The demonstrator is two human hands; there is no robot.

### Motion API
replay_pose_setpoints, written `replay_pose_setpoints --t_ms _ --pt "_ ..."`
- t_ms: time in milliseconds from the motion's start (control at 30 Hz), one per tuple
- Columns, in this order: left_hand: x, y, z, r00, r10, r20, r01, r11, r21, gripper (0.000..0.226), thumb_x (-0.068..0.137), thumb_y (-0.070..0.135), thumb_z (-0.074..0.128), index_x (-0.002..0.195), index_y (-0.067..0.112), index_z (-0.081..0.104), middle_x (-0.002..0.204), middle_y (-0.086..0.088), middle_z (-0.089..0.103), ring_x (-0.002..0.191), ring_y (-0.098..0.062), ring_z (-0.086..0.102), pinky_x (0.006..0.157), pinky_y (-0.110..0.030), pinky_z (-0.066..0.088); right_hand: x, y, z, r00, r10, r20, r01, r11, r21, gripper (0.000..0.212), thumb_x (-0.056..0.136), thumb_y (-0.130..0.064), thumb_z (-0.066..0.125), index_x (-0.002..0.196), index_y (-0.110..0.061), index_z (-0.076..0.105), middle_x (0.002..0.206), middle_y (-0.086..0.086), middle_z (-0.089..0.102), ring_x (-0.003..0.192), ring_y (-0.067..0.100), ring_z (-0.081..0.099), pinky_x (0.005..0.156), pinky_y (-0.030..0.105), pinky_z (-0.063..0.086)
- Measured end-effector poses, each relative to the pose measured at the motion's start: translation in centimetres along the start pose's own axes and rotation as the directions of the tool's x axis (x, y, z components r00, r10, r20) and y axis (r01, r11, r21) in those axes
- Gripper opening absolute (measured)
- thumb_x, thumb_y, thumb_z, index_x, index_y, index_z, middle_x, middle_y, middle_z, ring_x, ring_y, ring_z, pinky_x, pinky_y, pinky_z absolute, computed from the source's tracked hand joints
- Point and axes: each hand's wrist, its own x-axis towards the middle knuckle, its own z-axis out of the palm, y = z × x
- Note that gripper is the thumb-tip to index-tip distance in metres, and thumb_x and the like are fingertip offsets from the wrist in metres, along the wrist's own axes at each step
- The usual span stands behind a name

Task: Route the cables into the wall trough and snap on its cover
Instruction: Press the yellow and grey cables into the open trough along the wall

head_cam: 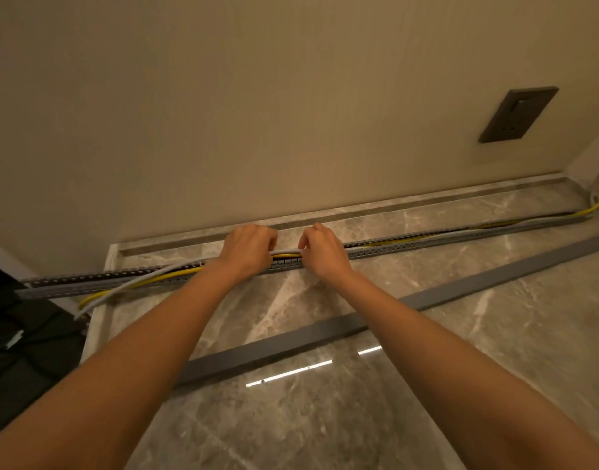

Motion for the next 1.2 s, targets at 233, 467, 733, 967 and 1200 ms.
replay_pose_setpoints --t_ms 233,467,733,967,1200 --pt "-0.1 0.4 -0.1 0.982 0.159 0.107 -0.178 0.961 0.211 0.021 0.092 0.017 0.052 0.1 0.003 0.065 0.111 -0.017 0.065 0.101 -0.036 0.06 0.078 -0.039 0.048 -0.3 0.0 -0.5 1.0 -0.015 0.003 0.015 1.0 0.0 0.013 0.087 -0.001 0.054 0.091 -0.002 0.066 0.111 0.013 0.062 0.102 0.03 0.059 0.085 0.038 0.048" --pt "-0.5 0.6 0.2 0.968 0.219 0.12 -0.246 0.918 0.31 0.02 0.09 0.005 0.049 0.105 -0.001 0.06 0.114 -0.019 0.059 0.1 -0.037 0.059 0.076 -0.041 0.048 -1.3 1.1 -1.3 0.988 -0.141 0.07 0.151 0.975 -0.164 0.016 0.085 -0.005 0.058 0.1 -0.006 0.065 0.108 0.011 0.066 0.108 0.026 0.05 0.09 0.035 0.04" --pt "-1.7 0.2 0.5 0.9 0.435 0.022 -0.406 0.819 0.406 0.022 0.053 0.004 0.088 0.063 0.003 0.069 0.066 -0.013 0.067 0.055 -0.028 0.063 0.041 -0.026 0.044 -1.4 0.6 -0.4 0.984 -0.176 0.04 0.18 0.948 -0.262 0.023 0.088 0.003 0.047 0.099 -0.002 0.066 0.106 0.013 0.068 0.112 0.029 0.047 0.091 0.036 0.038" --pt "-1.6 1.8 2.2 0.994 0.092 0.056 -0.105 0.945 0.309 0.024 0.095 0.013 0.045 0.109 0.0 0.06 0.114 -0.017 0.062 0.103 -0.033 0.058 0.081 -0.04 0.046 -1.4 0.1 -0.7 0.983 -0.181 0.045 0.186 0.938 -0.292 0.022 0.091 0.002 0.043 0.097 -0.001 0.064 0.107 0.017 0.067 0.112 0.031 0.048 0.094 0.038 0.038" --pt "-1.3 3.0 2.5 0.994 -0.073 0.082 0.05 0.966 0.254 0.023 0.095 0.012 0.045 0.109 0.001 0.059 0.115 -0.018 0.061 0.105 -0.035 0.057 0.083 -0.042 0.047 -0.9 1.1 -1.6 0.974 -0.186 0.129 0.216 0.936 -0.278 0.02 0.092 -0.001 0.046 0.107 0.001 0.06 0.112 0.019 0.063 0.104 0.035 0.06 0.085 0.039 0.049"
